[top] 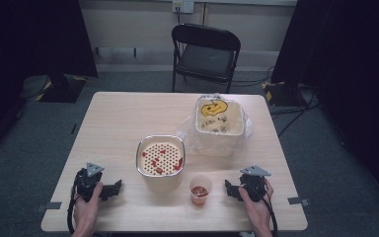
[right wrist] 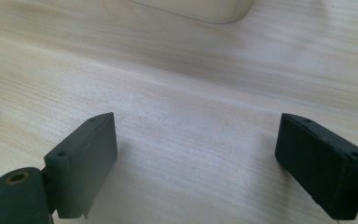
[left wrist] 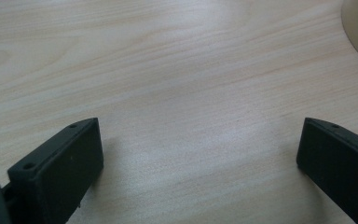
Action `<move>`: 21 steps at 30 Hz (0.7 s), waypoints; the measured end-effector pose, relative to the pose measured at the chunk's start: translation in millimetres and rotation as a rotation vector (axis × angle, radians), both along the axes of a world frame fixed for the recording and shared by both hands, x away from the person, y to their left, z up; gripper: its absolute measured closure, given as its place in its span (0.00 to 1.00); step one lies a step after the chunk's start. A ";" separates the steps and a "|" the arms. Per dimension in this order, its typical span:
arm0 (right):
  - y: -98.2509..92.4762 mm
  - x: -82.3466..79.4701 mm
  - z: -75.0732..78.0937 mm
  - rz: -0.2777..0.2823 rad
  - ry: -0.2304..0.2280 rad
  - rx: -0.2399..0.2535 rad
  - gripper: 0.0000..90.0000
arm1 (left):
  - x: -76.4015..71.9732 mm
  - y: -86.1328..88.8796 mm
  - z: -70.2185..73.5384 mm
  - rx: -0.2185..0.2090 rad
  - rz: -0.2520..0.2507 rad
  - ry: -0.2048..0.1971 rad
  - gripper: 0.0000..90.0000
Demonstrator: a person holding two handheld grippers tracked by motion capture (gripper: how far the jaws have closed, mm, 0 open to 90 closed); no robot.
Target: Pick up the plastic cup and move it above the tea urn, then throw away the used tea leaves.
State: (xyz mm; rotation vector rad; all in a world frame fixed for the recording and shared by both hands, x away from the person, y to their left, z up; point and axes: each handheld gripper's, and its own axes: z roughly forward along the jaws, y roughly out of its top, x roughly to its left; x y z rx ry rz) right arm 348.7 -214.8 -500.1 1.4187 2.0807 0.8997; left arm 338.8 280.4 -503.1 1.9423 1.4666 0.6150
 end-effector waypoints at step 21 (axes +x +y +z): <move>16.5 -27.2 15.5 0.183 0.074 0.053 0.18 | 0.5 -0.4 0.0 -0.003 0.003 0.001 0.00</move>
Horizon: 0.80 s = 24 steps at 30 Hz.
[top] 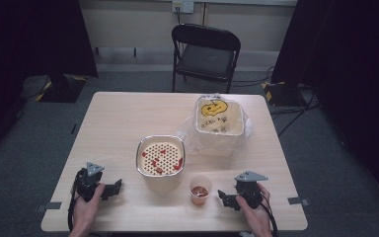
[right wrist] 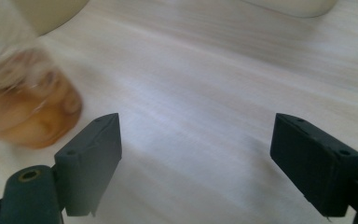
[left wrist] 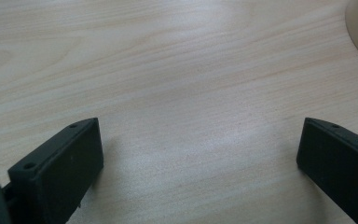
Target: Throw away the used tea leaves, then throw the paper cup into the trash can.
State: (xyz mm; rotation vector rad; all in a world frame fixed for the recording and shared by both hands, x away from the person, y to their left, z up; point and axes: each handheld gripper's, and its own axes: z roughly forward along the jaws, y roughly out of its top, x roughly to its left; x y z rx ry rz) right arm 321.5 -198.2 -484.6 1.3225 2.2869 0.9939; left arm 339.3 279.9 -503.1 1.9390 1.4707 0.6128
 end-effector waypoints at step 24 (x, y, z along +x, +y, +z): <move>43.9 -29.5 13.2 0.191 -0.020 0.096 0.17 | -0.2 0.0 0.1 0.001 0.000 0.000 0.00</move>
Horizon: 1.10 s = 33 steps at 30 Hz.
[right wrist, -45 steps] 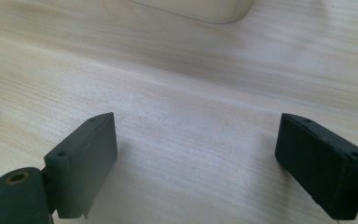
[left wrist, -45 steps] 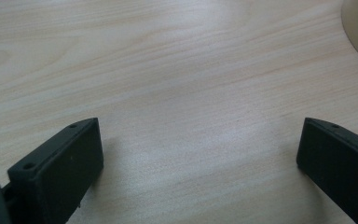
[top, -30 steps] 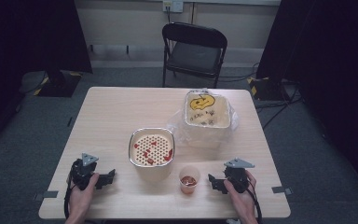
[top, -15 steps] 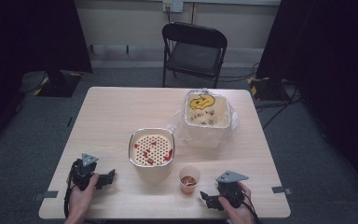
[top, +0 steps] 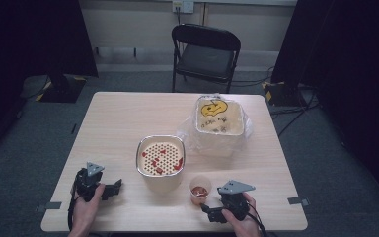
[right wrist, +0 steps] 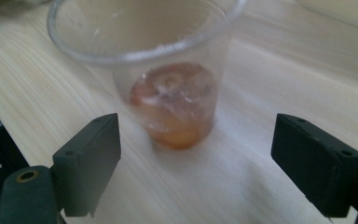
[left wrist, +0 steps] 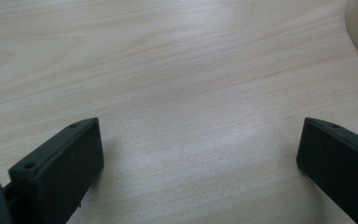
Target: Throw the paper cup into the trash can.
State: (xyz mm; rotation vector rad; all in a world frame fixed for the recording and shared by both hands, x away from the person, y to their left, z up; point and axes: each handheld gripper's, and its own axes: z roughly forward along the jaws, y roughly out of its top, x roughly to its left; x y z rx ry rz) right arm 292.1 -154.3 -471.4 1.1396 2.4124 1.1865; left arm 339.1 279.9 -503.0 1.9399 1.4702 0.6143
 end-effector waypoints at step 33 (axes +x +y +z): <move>32.6 34.6 -8.8 0.047 -0.048 0.048 0.40 | -0.1 0.1 0.1 0.002 -0.002 0.000 0.00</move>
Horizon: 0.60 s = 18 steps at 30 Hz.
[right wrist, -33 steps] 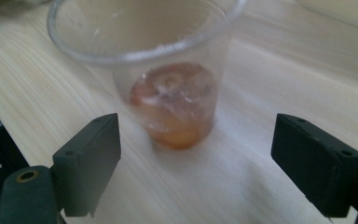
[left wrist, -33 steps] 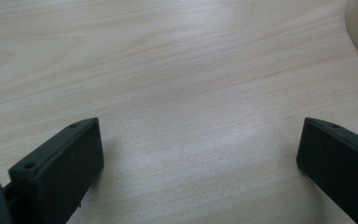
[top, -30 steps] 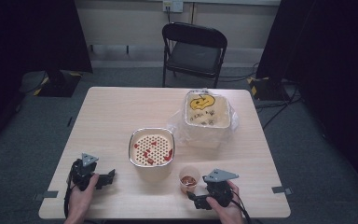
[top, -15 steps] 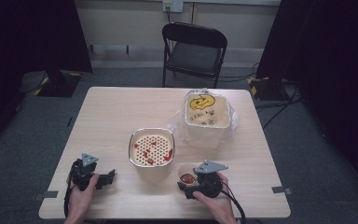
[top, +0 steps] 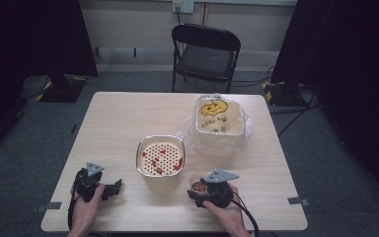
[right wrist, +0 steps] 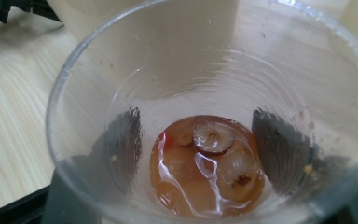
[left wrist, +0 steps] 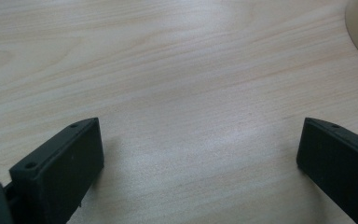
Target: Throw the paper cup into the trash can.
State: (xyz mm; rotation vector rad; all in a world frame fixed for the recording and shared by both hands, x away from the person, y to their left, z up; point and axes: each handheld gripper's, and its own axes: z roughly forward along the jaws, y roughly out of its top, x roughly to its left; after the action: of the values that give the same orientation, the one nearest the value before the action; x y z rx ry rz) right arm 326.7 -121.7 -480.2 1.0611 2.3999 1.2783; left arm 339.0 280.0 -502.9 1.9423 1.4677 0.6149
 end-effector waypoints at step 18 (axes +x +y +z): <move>-11.8 4.2 40.7 -0.074 -0.131 0.079 0.44 | 0.1 0.0 -0.1 -0.001 0.000 0.000 0.00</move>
State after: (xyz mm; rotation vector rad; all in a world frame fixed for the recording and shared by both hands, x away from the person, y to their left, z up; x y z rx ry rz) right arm 330.9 -133.5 -439.5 1.0425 2.2104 1.3824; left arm 339.1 280.0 -502.9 1.9413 1.4671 0.6142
